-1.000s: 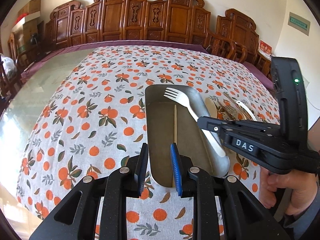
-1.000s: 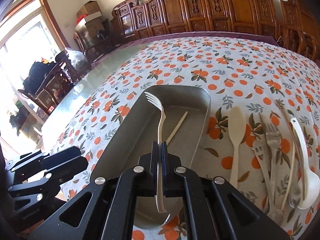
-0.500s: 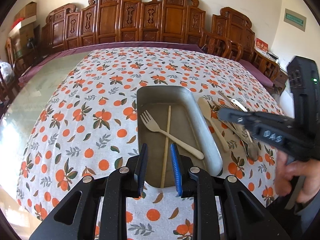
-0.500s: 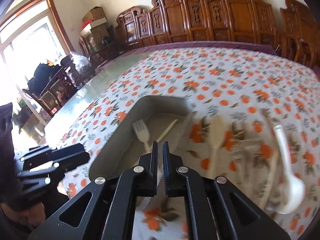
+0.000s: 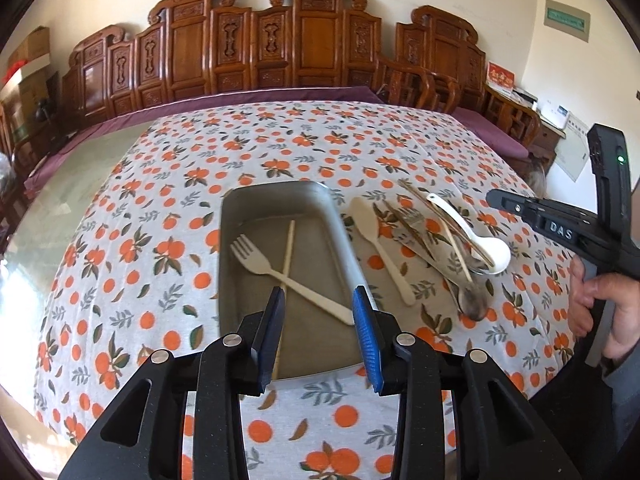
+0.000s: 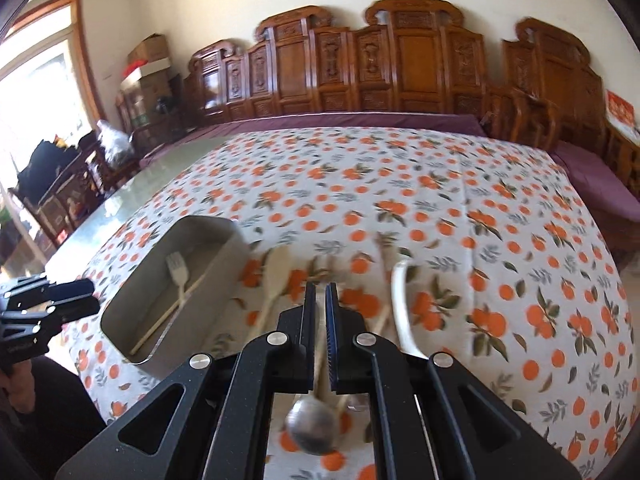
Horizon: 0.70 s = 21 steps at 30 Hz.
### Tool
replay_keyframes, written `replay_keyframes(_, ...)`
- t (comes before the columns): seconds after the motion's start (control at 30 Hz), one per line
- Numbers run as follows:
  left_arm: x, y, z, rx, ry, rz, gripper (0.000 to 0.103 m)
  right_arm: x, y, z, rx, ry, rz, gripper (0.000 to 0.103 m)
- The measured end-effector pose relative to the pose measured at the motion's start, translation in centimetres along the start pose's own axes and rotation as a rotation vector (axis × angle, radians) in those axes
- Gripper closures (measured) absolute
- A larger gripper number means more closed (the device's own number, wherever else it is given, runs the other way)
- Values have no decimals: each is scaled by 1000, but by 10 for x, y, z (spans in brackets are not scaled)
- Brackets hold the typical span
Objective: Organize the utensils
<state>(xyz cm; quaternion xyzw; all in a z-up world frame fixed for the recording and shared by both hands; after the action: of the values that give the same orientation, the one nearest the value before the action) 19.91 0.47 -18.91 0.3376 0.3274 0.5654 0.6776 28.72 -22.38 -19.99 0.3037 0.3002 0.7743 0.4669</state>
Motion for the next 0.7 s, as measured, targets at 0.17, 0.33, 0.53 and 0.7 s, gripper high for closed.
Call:
replay_keyframes(0.17, -16, -5, 1, 15, -36, -4, 70, -27, -3, -4, -1, -30, -31, 95)
replay_keyframes(0.33, -30, -7, 5, 19, -63, -8, 70, -51, -19, -15, 38, -75, -38, 95)
replay_keyframes(0.53, -47, -15, 12, 26, -87, -22, 70, -47, -40, -25, 90, -43, -25, 88)
replay_keyframes(0.7, -56, -22, 18, 34, -104, -25, 70, -41, -59, -33, 144, 11, -48, 88)
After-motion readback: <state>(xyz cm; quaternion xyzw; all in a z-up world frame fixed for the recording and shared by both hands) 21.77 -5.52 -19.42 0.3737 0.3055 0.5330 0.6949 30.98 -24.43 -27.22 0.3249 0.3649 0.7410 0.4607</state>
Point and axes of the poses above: each gripper's, at about its wrist camera, not at the fingertips, and y roughly against the way its jaws point, x to its left, z to its top, the point moved 8 cm from there along -y, roughly the way its jaws point, and after that the axes turned 8 degrees about x, right-handed, at the moved point
